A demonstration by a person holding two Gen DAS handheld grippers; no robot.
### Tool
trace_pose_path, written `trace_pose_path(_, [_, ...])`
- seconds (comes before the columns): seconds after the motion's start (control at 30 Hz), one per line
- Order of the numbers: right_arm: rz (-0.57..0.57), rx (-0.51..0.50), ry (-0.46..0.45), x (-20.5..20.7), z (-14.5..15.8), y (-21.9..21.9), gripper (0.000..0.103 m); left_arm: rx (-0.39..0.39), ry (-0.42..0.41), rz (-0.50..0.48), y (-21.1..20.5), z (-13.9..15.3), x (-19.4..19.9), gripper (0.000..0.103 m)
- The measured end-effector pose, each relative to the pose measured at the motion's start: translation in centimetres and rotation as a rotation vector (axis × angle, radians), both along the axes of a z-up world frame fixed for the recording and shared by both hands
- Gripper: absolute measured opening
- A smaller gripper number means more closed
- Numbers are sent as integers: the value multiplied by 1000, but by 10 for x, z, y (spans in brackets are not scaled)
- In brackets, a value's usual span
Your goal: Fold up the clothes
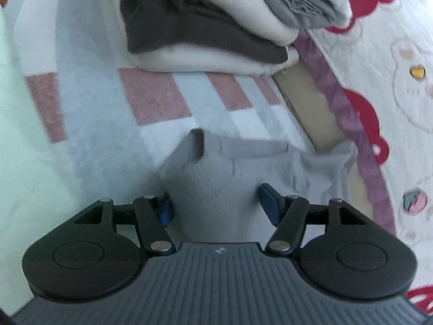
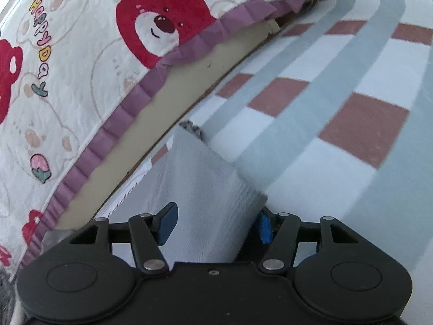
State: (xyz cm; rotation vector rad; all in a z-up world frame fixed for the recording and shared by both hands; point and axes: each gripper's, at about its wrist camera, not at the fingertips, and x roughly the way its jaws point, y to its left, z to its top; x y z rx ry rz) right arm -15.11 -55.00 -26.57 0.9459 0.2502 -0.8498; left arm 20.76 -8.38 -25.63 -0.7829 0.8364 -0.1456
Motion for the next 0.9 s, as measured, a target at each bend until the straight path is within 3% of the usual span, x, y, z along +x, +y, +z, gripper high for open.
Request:
trace_pose_path(0.03, [-3, -3, 8, 3, 3, -1, 27, -2, -15, -20, 0, 2, 5, 32])
trace_pose_path(0.07, [8, -13, 17, 1, 10, -4, 11, 20, -38, -54, -2, 6, 12, 8])
trace_pose_path(0.2, [48, -53, 52, -10, 40, -16, 10, 207, -170, -177, -11, 44, 17, 5])
trace_pose_path(0.3, [79, -83, 78, -18, 62, -24, 10, 211, -167, -264, -4, 73, 11, 5])
trace_pose_path(0.4, [109, -112, 104, -26, 84, -33, 9, 164, -105, -316, 13, 86, -13, 5])
trace_pose_path(0.47, [129, -132, 132, -32, 97, -37, 9, 226, -91, -351, 13, 78, -37, 5])
trace_pose_path(0.57, [129, -124, 230, -50, 81, -33, 9, 332, -55, -399, 6, 55, -63, 6])
trace_pose_path(0.67, [110, -79, 243, -63, 58, -32, 9, 338, -26, -389, 8, 41, -67, 5])
trace_pose_path(0.83, [153, -178, 236, -59, 79, -22, 9, 349, -189, -397, 12, 85, -77, 6])
trace_pose_path(0.9, [170, -178, 268, -56, 76, -23, 10, 357, -159, -390, 13, 82, -74, 8])
